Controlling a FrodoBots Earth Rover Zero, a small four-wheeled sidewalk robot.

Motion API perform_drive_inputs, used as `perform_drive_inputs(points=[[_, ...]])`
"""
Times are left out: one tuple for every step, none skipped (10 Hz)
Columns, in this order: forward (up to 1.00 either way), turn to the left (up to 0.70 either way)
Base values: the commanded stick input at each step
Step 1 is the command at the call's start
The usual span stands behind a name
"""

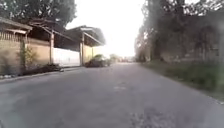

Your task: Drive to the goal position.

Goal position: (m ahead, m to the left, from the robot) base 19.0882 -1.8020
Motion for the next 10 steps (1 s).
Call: perform_drive_inputs(points=[[1.0, 0.02], [1.0, 0.02], [1.0, 0.02], [1.0, 0.02], [1.0, 0.02], [1.0, 0.02], [1.0, 0.02], [1.0, 0.02], [1.0, 0.02], [1.0, 0.02]])
